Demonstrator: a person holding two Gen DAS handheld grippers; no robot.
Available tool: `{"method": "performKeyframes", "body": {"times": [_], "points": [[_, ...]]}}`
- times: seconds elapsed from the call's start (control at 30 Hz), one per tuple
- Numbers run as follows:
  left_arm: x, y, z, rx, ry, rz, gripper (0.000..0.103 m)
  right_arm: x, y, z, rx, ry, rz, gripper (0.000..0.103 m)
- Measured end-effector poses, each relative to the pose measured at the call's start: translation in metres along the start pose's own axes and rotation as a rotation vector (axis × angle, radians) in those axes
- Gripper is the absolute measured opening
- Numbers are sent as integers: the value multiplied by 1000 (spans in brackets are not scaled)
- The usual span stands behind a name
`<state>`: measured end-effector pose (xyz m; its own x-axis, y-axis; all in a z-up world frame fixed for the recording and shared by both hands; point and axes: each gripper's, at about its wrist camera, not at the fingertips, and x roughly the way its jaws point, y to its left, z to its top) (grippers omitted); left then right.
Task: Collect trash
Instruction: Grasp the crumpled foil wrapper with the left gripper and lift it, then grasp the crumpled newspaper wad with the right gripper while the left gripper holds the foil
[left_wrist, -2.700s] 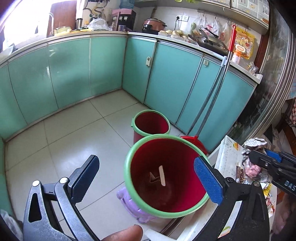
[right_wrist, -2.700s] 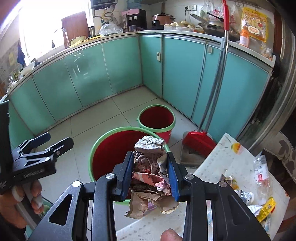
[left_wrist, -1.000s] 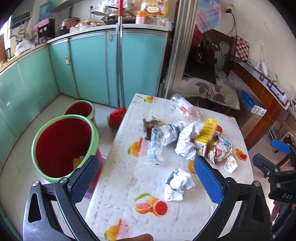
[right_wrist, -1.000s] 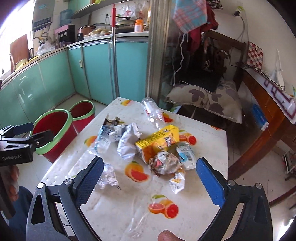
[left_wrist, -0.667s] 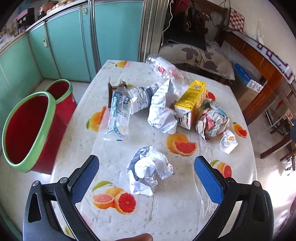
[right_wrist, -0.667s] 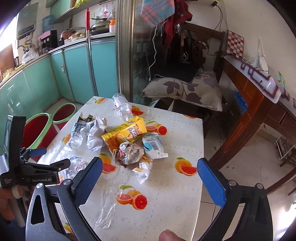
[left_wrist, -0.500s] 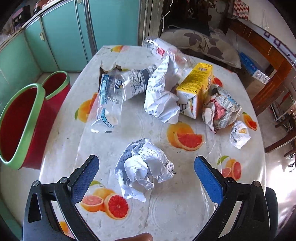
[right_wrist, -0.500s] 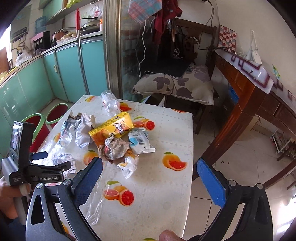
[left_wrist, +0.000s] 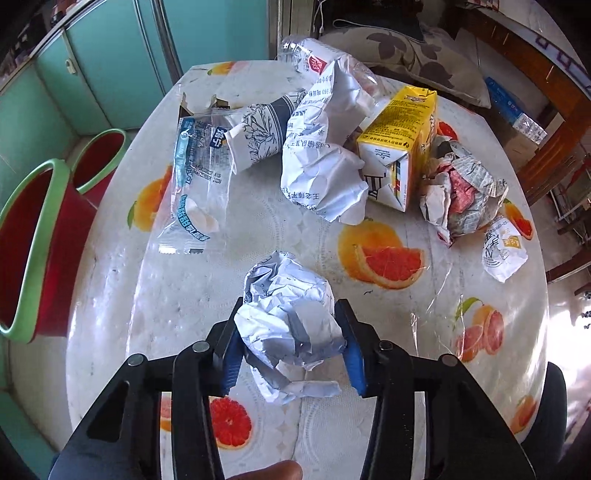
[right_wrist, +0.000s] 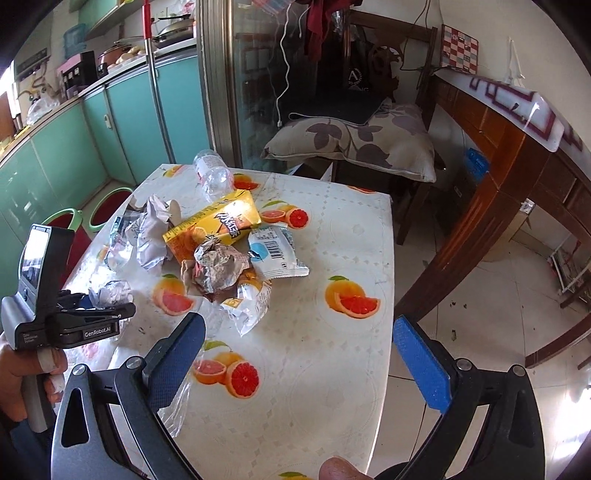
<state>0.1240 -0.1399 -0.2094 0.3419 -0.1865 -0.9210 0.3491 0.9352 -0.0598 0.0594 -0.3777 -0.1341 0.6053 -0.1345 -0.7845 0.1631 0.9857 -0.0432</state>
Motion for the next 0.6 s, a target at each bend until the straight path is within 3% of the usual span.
{"method": "performKeyframes", "body": {"times": [0.27, 0.6], "points": [[-43, 28, -2, -12, -95, 26, 42, 39, 42, 20, -80, 21, 87, 102], [-91, 67, -11, -71, -160, 48, 42, 106, 106, 30, -349, 43, 33, 102]]}}
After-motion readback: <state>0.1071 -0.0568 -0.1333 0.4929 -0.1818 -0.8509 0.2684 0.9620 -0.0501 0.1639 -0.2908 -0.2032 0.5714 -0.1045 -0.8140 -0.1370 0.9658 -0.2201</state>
